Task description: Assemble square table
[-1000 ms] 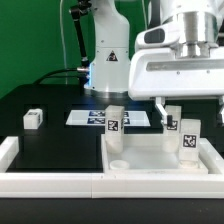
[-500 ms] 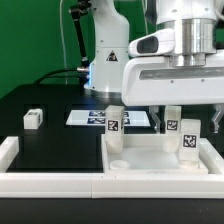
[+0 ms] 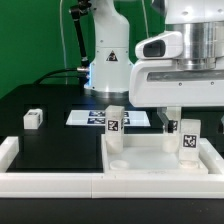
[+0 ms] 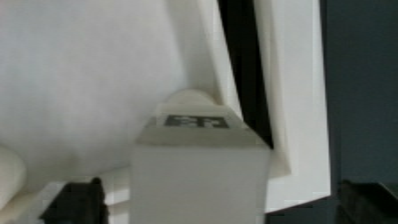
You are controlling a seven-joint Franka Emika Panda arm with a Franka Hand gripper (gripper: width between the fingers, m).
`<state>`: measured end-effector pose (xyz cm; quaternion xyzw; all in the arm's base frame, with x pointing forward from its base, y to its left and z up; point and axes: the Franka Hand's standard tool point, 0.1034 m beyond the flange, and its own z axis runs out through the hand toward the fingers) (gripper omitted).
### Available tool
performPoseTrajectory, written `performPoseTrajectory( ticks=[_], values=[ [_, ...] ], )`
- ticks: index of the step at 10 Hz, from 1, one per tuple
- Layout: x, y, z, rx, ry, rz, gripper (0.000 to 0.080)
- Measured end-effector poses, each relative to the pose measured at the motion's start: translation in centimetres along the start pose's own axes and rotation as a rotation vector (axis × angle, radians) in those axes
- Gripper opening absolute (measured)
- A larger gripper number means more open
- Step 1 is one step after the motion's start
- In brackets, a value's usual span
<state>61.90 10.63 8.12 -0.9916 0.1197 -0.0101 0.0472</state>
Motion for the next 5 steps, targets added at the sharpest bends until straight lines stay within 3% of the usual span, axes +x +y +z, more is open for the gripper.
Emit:
performPoseTrajectory(
  ticks=[1, 3, 4, 5],
  values=[
    [0.01, 0.07, 0.01, -0.003, 0.000, -0.004, 0.0649],
    [-0.01, 0.10, 0.06, -0.004, 0.000, 0.028, 0.0383],
    [0.00, 0.18, 0.08, -0.004, -0.001, 0.028, 0.0291],
    [-0.01, 0.18, 0.11, -0.004, -0.001, 0.043, 0.0291]
  ],
)
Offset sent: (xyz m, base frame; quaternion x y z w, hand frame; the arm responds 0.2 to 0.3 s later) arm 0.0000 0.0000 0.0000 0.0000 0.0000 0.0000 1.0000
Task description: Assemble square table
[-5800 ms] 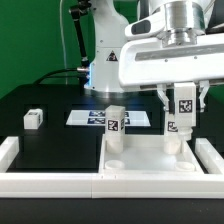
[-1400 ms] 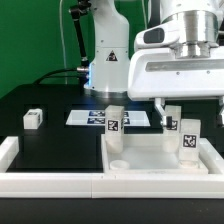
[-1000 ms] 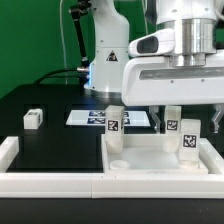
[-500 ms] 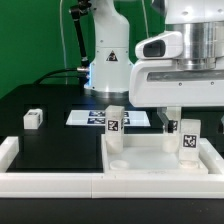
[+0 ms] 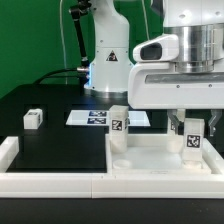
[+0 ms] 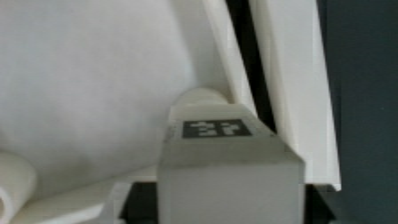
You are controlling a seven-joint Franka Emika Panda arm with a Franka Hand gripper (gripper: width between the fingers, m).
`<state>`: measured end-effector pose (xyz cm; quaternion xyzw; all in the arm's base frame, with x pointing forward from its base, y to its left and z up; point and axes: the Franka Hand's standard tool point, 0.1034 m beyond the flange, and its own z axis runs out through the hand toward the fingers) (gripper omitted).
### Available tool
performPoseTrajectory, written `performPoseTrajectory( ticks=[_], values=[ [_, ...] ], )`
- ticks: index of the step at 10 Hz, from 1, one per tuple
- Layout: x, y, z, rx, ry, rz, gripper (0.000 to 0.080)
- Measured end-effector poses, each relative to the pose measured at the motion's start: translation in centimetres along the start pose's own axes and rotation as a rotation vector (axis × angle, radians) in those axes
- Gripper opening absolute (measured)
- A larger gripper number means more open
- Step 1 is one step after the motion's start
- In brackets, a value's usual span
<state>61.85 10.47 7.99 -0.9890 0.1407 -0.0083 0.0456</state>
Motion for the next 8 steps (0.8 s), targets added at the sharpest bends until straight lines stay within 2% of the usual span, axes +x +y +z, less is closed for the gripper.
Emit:
performPoseTrajectory(
  ticks=[2, 4, 5, 6, 8],
  values=[
    [0.0, 0.0, 0.1, 0.000, -0.002, 0.132, 0.0291],
    [0.2, 0.0, 0.2, -0.002, -0.001, 0.437, 0.0291],
    [0.3, -0.3, 0.3, 0.007, 0.008, 0.622, 0.0291],
    [0.4, -0.7, 0.3, 0.021, 0.022, 0.810, 0.0291],
    [0.5, -1.0, 0.4, 0.078, 0.045, 1.111, 0.0291]
  ],
)
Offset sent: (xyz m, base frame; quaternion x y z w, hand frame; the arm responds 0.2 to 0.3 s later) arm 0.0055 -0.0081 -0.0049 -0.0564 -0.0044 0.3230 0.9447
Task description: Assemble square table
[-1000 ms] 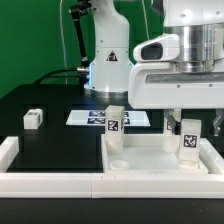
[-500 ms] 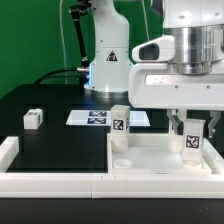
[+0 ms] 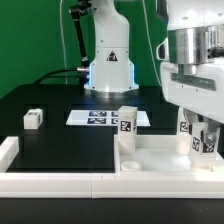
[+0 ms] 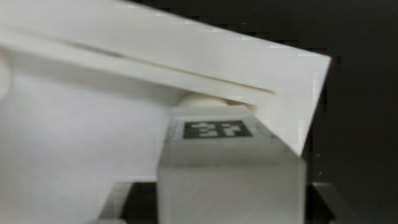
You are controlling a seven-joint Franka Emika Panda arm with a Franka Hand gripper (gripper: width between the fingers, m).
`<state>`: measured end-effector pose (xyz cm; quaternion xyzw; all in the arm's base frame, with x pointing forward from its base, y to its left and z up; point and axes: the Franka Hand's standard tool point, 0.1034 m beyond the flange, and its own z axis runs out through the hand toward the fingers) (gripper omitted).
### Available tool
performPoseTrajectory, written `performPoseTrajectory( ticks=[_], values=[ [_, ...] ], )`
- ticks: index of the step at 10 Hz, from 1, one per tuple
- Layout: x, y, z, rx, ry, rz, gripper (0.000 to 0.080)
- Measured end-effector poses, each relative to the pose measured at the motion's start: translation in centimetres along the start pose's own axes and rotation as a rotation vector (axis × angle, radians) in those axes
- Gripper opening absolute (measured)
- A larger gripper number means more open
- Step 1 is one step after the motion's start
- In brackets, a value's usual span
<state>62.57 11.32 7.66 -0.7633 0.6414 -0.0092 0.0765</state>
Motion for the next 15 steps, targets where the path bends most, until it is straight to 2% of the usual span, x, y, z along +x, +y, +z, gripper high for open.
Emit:
performPoseTrajectory(
  ticks=[3, 4, 5, 6, 7, 11, 12, 13, 15],
  values=[
    [0.0, 0.0, 0.0, -0.002, 0.006, -0.040, 0.0296],
    [-0.2, -0.2, 0.0, -0.012, 0.024, -0.234, 0.0517],
    [-0.4, -0.5, -0.1, -0.030, 0.036, -0.426, 0.0517],
    [-0.3, -0.5, -0.1, -0.026, 0.037, -0.473, 0.0621],
    [-0.3, -0.5, -0.1, -0.028, 0.036, -0.511, 0.0641],
    [-1.0, -1.0, -0.3, -0.049, 0.078, -1.189, 0.0649],
    [-1.3, -0.9, -0.5, -0.034, 0.088, -1.215, 0.0649],
    [-1.3, -0.8, -0.4, -0.033, 0.086, -1.196, 0.0649],
    [-1.2, -0.8, -0.3, -0.033, 0.086, -1.179, 0.0388]
  ],
)
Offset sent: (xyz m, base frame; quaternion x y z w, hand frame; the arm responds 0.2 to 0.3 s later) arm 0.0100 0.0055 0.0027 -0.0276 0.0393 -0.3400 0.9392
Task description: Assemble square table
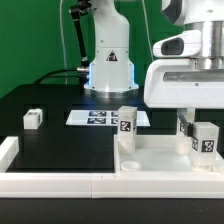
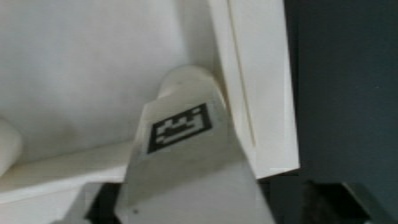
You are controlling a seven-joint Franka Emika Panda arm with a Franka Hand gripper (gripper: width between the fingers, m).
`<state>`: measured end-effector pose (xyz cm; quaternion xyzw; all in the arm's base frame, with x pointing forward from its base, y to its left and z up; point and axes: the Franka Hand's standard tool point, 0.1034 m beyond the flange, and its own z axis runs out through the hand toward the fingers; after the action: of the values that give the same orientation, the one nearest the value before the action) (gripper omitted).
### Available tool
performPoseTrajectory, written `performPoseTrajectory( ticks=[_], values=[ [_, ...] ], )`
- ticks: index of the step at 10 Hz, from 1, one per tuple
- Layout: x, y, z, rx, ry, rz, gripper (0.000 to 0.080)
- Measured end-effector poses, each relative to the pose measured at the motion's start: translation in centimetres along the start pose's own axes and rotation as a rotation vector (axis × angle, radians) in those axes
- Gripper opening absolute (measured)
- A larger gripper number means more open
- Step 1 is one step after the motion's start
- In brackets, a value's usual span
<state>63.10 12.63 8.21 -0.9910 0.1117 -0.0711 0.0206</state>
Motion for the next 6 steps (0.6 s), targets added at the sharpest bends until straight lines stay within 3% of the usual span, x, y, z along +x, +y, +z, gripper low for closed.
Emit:
performPoseTrajectory(
  ticks=[1, 2, 4, 6],
  values=[
    [0.0, 0.2, 0.0, -0.002, 0.000, 0.041, 0.0388],
    [0.1, 0.5, 0.1, -0.006, -0.001, 0.144, 0.0297],
    [0.3, 0.9, 0.3, -0.011, 0.000, 0.317, 0.0297],
    [0.3, 1.6, 0.4, 0.009, -0.027, 0.742, 0.0295]
  ],
)
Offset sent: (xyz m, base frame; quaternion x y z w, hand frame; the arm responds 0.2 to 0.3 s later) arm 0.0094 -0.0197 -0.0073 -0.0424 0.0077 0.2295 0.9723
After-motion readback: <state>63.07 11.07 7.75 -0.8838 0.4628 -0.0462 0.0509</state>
